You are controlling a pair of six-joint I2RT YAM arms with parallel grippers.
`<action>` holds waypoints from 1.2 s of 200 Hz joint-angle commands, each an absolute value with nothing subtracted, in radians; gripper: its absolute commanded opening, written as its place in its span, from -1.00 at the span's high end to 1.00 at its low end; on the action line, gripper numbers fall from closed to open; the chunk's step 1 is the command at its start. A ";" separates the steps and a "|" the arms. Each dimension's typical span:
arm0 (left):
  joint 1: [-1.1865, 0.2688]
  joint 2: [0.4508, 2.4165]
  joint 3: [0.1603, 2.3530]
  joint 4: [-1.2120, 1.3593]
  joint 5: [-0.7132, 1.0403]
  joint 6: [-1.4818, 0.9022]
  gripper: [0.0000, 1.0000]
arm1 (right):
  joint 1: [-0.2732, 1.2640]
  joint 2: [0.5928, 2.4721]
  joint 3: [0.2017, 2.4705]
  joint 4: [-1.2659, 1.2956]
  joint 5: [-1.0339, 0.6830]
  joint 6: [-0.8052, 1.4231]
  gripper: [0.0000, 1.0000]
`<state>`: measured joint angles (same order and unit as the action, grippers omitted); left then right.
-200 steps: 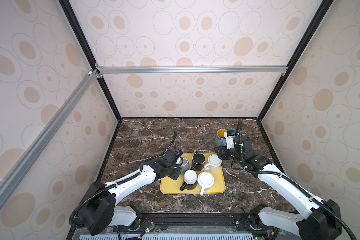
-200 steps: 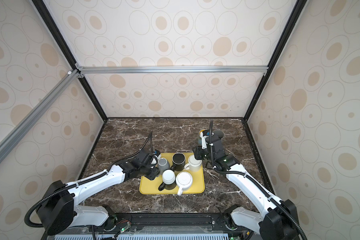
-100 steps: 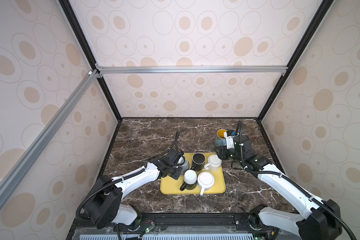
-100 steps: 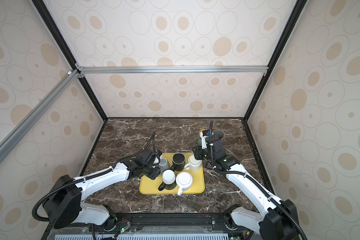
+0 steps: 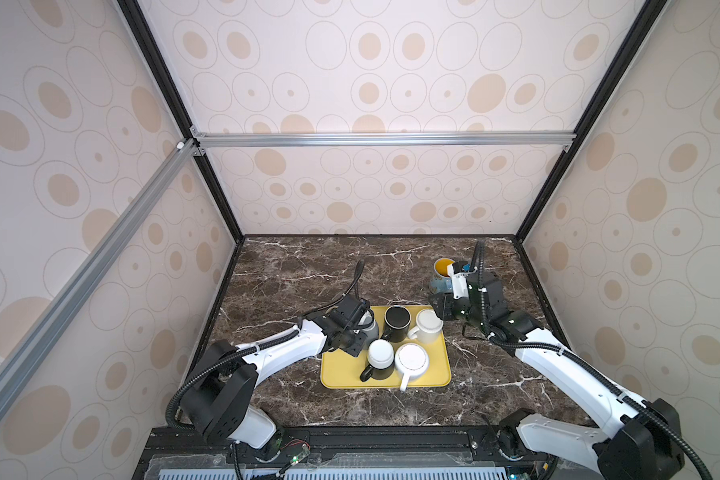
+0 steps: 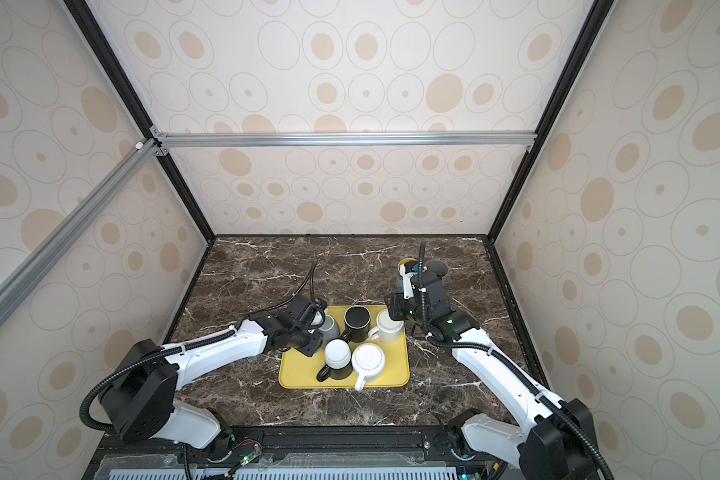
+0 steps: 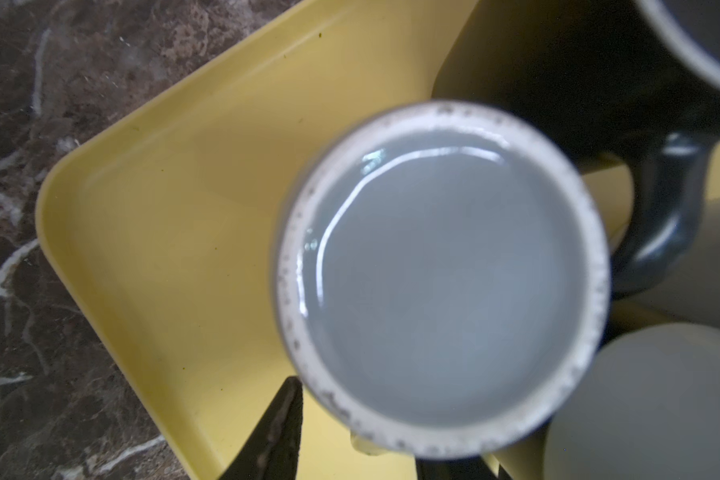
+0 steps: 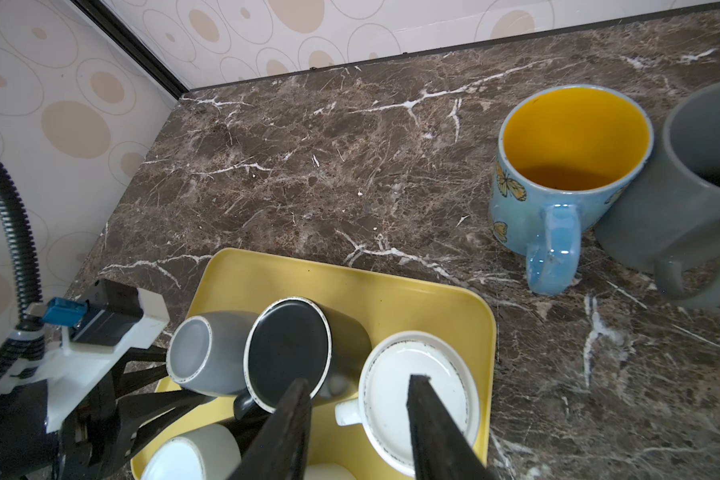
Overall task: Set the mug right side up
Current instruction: 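Lower the left gripper over the upside-down grey mug's base on the tray, then close the left gripper on the grey mug's base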
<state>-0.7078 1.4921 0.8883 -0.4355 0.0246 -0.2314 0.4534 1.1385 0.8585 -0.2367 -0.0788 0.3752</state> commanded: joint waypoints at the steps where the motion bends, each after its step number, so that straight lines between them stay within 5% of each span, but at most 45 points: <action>1: -0.717 1.500 0.925 -0.452 0.019 -0.236 0.16 | 0.459 1.112 0.839 -0.212 -0.064 0.358 0.17; 157: -0.720 1.526 0.948 -0.467 -0.035 -0.235 0.57 | 0.460 1.102 0.797 -0.174 -0.069 0.360 0.18; 197: -0.729 1.522 0.948 -0.471 -0.060 -0.230 1.00 | 0.460 1.115 0.792 -0.176 -0.087 0.376 0.19; 240: -0.737 1.465 0.948 -0.469 -0.110 -0.229 1.00 | 0.460 1.122 0.796 -0.184 -0.092 0.374 0.20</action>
